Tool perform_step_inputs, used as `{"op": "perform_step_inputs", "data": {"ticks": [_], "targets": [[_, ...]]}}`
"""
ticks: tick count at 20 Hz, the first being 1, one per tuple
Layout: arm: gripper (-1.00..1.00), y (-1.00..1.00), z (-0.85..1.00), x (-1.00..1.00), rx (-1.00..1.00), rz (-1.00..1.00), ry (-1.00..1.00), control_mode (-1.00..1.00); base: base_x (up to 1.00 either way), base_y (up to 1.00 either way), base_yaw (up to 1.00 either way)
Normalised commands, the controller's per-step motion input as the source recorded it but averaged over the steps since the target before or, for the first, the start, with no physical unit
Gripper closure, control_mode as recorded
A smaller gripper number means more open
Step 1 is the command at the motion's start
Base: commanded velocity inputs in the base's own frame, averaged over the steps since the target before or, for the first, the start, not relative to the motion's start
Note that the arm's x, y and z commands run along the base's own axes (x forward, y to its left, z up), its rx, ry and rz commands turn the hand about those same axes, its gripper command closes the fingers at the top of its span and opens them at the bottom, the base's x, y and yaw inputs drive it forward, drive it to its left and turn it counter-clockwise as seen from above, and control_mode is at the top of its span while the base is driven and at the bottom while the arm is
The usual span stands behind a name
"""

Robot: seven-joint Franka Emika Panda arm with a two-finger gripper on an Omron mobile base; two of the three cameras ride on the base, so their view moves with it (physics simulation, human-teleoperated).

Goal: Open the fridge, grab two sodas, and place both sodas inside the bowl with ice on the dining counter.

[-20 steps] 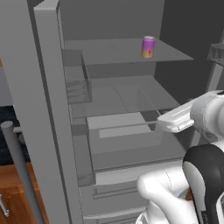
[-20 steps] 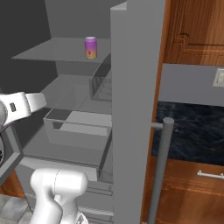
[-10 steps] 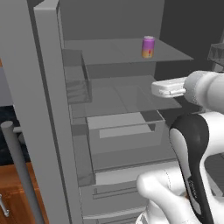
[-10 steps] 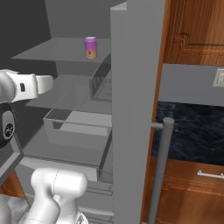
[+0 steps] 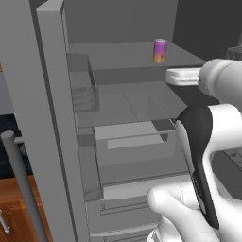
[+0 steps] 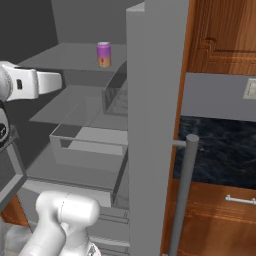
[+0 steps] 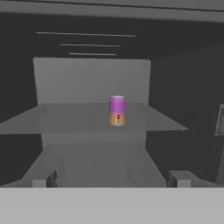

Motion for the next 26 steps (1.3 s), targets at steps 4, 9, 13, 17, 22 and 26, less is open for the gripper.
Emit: {"op": "perform_step_inputs", "data": {"ticks": [4,9,13,17,22,26], "targets": [[-1.0,-0.04,0.0,0.02,0.01,-0.13,0.0,-1.0,0.0,0.0,0.0],[-1.0,-0.01,0.0,0.01,0.0,-0.02,0.0,-1.0,0.0,0.0,0.0],[-1.0,-0.11,-0.01,0.4,0.02,0.0,0.0,-1.0,0.0,0.0,0.0],[-1.0,-0.07,0.0,0.43,0.01,0.0,0.0,-1.0,0.0,0.0,0.0],[-1.0,0.0,0.0,0.46,0.0,0.0,0.0,-1.0,0.0,0.0,0.0],[-1.0,0.0,0.0,0.47,0.0,0.0,0.0,-1.0,0.0,0.0,0.0]]}}
